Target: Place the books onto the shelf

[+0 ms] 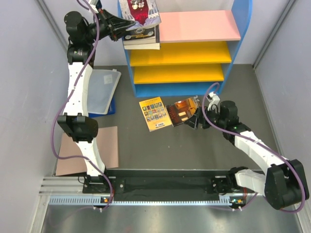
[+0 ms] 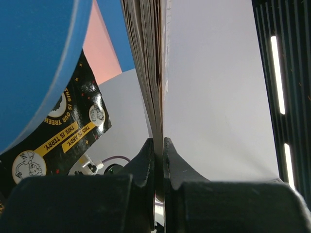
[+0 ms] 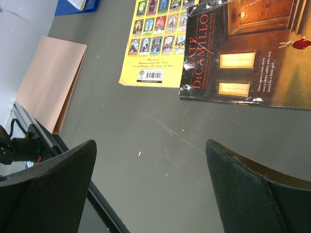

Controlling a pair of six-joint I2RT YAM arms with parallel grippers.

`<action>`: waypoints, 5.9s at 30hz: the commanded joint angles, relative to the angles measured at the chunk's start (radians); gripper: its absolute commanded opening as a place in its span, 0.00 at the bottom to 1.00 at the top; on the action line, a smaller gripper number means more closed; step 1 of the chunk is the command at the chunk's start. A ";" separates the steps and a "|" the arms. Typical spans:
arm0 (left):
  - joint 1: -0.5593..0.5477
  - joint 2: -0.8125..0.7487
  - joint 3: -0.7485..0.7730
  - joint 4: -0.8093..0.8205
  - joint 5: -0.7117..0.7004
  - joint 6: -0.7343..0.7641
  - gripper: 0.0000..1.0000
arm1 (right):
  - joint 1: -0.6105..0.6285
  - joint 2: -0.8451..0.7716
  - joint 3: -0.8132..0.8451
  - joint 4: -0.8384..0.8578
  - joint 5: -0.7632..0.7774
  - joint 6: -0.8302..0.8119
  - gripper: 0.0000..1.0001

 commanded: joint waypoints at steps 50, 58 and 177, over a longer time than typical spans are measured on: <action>0.020 -0.035 -0.066 -0.082 0.131 0.132 0.08 | 0.093 0.068 0.000 0.112 0.021 0.031 0.93; 0.023 -0.067 -0.146 0.013 0.094 0.068 0.13 | 0.102 0.077 0.008 0.112 0.021 0.028 0.93; -0.101 -0.179 -0.363 0.102 -0.134 0.382 0.00 | 0.174 0.105 -0.035 0.217 0.024 0.083 0.94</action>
